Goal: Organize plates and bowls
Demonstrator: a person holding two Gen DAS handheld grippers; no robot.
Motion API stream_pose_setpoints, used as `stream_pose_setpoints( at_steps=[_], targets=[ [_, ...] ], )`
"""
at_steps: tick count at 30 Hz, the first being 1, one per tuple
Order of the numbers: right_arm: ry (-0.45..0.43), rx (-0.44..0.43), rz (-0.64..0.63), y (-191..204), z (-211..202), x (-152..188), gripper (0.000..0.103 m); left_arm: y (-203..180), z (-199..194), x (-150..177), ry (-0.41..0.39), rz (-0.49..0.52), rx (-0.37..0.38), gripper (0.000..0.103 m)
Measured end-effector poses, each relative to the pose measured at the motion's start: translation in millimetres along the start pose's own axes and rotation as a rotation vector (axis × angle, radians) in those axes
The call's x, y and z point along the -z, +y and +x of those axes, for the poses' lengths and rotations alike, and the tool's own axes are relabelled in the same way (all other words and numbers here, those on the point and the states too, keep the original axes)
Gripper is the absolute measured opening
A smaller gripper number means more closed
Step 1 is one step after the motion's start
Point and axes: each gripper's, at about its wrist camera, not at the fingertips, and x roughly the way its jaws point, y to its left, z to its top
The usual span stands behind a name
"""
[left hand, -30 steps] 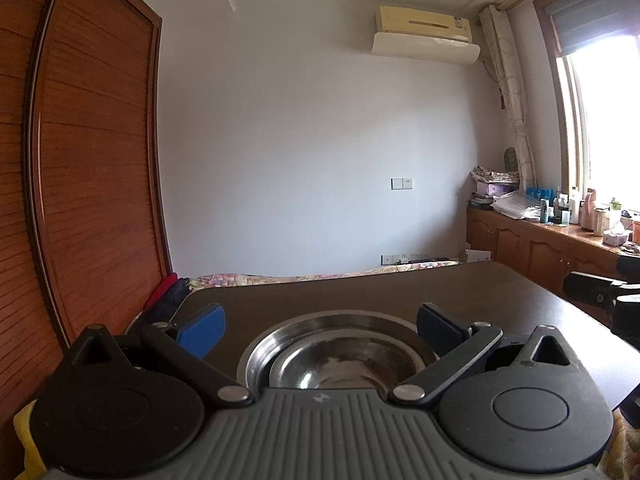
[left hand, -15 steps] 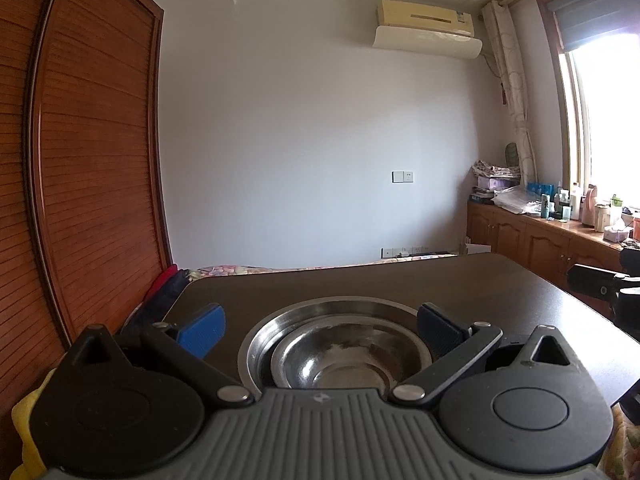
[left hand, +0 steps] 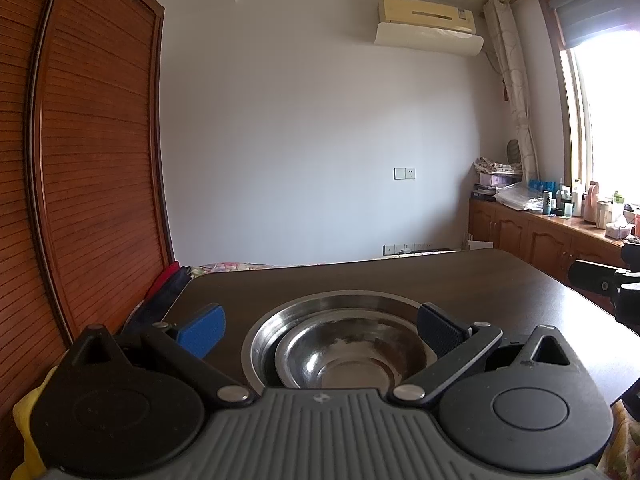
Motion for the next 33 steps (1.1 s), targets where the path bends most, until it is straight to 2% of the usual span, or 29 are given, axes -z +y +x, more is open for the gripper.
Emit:
stream_pose_setpoints(
  at_steps=[33],
  targets=[
    [0.007, 0.001, 0.000, -3.1, 2.0, 0.3, 0.103, 3.1, 3.3, 3.4, 0.005, -0.001, -0.001, 0.103]
  ],
)
